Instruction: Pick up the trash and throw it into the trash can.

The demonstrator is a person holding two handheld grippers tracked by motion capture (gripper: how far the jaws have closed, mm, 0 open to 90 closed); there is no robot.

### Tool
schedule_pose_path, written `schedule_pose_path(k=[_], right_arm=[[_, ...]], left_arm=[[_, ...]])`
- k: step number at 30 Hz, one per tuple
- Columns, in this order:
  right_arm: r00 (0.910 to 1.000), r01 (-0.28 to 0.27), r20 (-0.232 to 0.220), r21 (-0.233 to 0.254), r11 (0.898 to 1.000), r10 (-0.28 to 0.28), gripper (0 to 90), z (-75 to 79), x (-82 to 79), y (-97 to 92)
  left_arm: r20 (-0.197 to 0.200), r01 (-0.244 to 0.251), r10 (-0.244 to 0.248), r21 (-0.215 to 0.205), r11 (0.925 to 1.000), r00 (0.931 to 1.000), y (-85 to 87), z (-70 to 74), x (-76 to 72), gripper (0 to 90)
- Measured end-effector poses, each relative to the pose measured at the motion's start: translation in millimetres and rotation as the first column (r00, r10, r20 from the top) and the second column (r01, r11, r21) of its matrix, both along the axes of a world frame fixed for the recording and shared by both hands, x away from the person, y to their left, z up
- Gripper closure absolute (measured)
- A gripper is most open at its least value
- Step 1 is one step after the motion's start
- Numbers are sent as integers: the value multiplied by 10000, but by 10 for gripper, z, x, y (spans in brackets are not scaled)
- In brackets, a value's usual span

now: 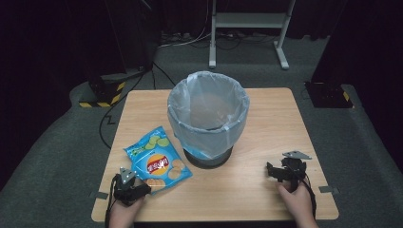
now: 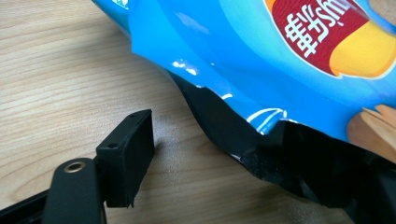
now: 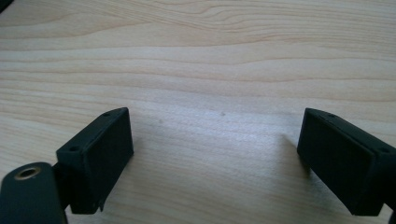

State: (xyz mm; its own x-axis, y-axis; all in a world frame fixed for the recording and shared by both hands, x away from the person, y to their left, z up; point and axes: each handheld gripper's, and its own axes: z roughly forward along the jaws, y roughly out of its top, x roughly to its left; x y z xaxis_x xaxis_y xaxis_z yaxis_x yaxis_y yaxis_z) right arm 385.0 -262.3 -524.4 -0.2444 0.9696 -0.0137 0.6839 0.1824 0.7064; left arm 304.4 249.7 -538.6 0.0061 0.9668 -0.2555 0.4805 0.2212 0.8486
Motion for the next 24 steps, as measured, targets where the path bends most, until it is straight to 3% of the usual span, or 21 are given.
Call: schedule_pose_path(k=[3,4,5,10,12,18,22,23,24], right_arm=[[9989,-469,-5,-19,9989,469,103,1,-67,2],[9940,-1091,-41,-13,9940,1091,102,2,-120,10],[9926,-1209,-68,-35,9927,1209,103,3,-129,18],[9932,-1159,-63,-37,9933,1159,99,3,-118,29],[9936,-1129,-17,-74,9936,1129,100,1,-110,40],[9940,-1092,-17,-73,9940,1091,101,1,-111,44],[9944,-1057,-31,-89,9944,1057,112,4,-113,52],[9941,-1081,2,-72,9941,1081,114,3,-111,54],[9943,-1070,-7,-66,9942,1070,114,3,-112,54]], left_arm=[[45,-1,1,-52,10000,10000,1,-1,-2,261],[39,87,-87,-21,10000,10000,4,1,-13,268],[55,91,-91,-47,9999,9999,3,1,-15,275],[39,192,-192,-32,9998,9998,21,5,-37,298],[293,124,-118,-206,9997,9995,20,6,-63,332],[473,263,-258,-100,9996,9985,71,32,-200,413],[715,144,-136,-100,9998,9973,163,138,-307,466],[993,-86,119,-341,9994,9950,204,218,-344,503],[993,-86,119,-341,9994,9950,204,218,-344,515]])
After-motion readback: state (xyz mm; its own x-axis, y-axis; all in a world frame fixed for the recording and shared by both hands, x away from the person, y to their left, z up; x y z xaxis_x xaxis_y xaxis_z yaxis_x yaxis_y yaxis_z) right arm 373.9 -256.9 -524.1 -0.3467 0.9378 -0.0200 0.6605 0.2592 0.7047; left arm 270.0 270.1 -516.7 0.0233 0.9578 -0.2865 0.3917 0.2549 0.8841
